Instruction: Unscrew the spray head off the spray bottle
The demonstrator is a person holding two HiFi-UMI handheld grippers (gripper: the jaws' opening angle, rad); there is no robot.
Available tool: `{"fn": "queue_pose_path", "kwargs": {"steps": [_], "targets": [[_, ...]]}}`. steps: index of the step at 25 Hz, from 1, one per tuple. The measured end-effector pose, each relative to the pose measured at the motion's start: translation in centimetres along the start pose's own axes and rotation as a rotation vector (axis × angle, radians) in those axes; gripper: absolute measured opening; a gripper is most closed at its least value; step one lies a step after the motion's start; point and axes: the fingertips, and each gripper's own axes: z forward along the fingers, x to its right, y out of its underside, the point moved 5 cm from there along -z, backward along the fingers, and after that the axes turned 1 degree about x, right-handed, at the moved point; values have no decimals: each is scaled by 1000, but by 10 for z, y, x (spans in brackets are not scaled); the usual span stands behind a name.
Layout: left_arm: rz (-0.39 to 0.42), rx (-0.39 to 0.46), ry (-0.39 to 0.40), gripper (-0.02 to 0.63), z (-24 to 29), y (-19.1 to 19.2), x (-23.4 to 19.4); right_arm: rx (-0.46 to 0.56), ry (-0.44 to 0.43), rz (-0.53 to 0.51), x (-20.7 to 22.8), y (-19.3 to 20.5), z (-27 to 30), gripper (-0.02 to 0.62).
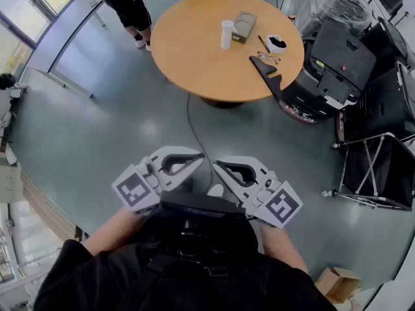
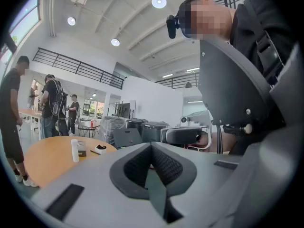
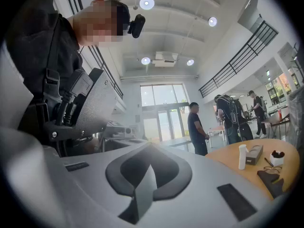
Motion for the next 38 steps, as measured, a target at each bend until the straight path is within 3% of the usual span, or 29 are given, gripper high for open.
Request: {"fn": "queue_pose_path", "kwargs": {"steps": [6, 14, 18, 26, 38], "targets": [[70, -20, 27, 3, -7, 3, -29, -17, 20, -14, 20, 4, 28, 5], [53, 11, 79, 3, -27, 2, -134, -44, 75, -19, 67, 13, 114, 5], [64, 17, 106, 3, -41, -1, -182, 16, 110, -4, 90, 10, 161, 5], [24, 23, 153, 3, -74, 10, -267, -34, 167, -4, 122, 21, 243, 5], [-5, 21, 192, 3, -97, 5, -321, -83, 211, -12, 131, 21, 299, 6]]}}
